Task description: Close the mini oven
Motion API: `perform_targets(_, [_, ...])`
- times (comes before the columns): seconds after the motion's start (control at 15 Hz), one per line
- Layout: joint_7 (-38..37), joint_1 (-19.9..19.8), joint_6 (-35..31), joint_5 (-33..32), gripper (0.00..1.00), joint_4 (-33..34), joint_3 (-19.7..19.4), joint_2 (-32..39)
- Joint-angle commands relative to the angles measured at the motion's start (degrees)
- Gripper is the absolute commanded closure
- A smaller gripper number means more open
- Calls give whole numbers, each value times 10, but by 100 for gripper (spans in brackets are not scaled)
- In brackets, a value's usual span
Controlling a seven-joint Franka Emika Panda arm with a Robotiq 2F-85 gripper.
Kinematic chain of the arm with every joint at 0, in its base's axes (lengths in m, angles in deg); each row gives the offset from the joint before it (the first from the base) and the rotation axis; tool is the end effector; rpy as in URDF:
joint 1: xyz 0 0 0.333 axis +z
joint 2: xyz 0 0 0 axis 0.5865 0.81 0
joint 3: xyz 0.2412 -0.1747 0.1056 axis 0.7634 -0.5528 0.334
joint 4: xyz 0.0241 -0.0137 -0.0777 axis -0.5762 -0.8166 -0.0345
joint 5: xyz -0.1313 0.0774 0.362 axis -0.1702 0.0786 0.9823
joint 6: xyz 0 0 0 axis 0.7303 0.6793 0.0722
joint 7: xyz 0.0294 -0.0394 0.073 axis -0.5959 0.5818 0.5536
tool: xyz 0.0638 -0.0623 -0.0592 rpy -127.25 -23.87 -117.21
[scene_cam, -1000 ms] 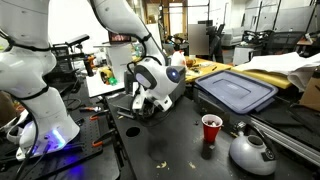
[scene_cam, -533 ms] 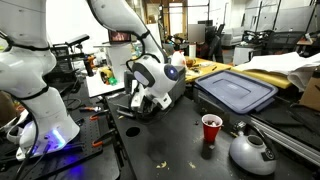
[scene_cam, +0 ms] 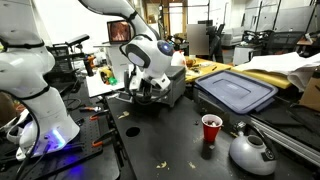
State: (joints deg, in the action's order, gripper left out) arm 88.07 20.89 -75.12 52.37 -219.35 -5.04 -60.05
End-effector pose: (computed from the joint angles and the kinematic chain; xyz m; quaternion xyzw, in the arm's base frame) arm 0.4339 -0.1104 0.2136 -0.9367 0.1302 0.0982 0.3099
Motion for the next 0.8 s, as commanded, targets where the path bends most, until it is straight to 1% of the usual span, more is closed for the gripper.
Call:
perform_targets(0.0, [-43, 38, 13, 7, 0, -23, 1, -69])
perform_targets(0.4, [-77, 93, 20, 32, 0, -14, 11, -127])
perform_targets(0.53, [-74, 107, 16, 47, 0, -12, 12, -140])
perform_targets(0.73, [-61, 128, -8, 73, 0, -8, 17, -150])
